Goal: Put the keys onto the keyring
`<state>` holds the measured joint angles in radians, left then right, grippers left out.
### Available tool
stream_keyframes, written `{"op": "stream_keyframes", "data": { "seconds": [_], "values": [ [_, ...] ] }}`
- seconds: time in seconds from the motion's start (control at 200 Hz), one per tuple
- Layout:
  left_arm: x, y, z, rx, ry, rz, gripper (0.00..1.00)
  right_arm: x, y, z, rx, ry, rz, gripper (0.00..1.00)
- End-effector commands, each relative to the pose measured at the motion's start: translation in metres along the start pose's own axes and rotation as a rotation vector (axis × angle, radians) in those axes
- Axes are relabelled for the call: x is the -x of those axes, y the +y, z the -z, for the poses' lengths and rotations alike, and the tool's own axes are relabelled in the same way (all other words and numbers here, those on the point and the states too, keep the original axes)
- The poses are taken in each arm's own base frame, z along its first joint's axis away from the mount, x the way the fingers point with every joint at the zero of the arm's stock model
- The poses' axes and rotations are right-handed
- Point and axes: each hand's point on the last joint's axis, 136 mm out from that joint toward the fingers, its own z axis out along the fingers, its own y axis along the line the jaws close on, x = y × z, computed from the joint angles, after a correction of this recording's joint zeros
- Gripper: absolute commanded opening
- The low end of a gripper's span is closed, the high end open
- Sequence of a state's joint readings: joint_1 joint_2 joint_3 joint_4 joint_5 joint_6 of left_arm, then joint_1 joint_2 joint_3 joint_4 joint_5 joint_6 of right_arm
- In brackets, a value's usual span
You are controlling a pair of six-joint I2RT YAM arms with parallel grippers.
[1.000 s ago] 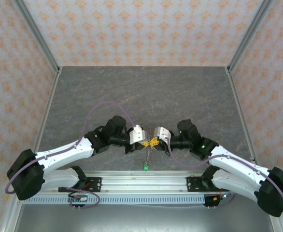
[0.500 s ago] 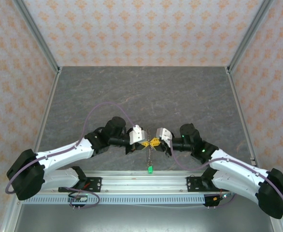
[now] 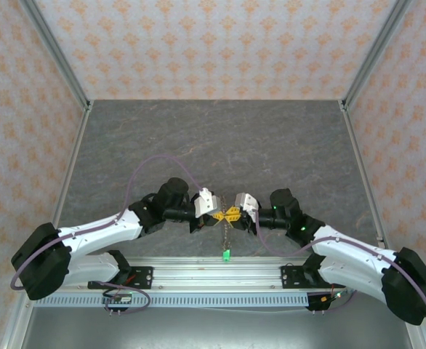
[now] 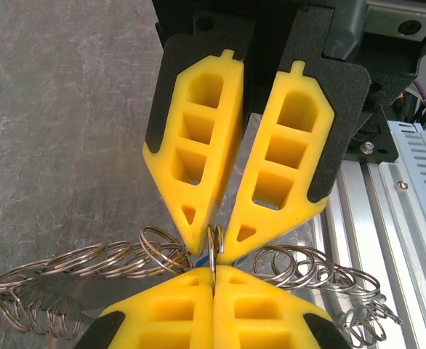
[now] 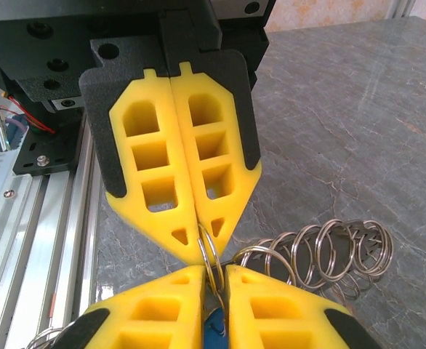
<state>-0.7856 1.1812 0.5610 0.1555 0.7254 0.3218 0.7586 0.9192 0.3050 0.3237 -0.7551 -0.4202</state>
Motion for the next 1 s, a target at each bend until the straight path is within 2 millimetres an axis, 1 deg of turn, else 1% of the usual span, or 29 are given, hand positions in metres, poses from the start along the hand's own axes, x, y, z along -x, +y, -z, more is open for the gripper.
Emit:
{"op": "stream_keyframes", "data": {
  "seconds": [0.0,0.155,0.175,0.225,0.24,0.37,0.48,0.586,0.716,0.836,0.996],
  "values": [
    [0.029,-0.003,0.003,-0.016,-0.113,-0.046,0.00,0.003,-0.001,0.000,-0.009,-0.034,0.007,0.15],
    [0.032,-0.003,0.005,-0.013,-0.134,-0.045,0.00,0.006,-0.002,0.003,-0.029,-0.071,0.003,0.14],
    [0.032,-0.003,0.005,-0.012,-0.138,-0.045,0.00,0.006,-0.002,0.004,-0.031,-0.077,0.003,0.12],
    [0.033,-0.003,0.005,-0.010,-0.143,-0.043,0.00,0.007,-0.001,0.005,-0.034,-0.085,0.001,0.02],
    [0.032,-0.003,0.005,-0.008,-0.141,-0.040,0.00,0.009,-0.002,0.006,-0.037,-0.088,0.002,0.00],
    [0.022,0.004,0.004,0.028,-0.086,-0.026,0.00,0.013,-0.001,0.007,-0.033,-0.070,0.004,0.00],
    [0.016,0.007,0.003,0.049,-0.044,-0.029,0.05,0.009,-0.001,0.006,-0.018,-0.004,0.022,0.00],
    [0.009,0.008,0.003,0.060,-0.017,-0.035,0.12,0.011,0.001,0.006,0.000,0.018,0.032,0.00],
    [-0.001,0.010,0.003,0.079,0.020,-0.039,0.15,0.012,0.002,0.005,0.012,0.030,0.041,0.00],
    [-0.002,0.012,0.004,0.088,0.027,-0.039,0.20,0.008,0.003,0.001,0.040,0.063,0.032,0.00],
    [-0.006,0.006,0.005,0.065,0.030,-0.033,0.22,0.015,0.004,0.000,0.054,0.051,0.037,0.00]
  ]
}}
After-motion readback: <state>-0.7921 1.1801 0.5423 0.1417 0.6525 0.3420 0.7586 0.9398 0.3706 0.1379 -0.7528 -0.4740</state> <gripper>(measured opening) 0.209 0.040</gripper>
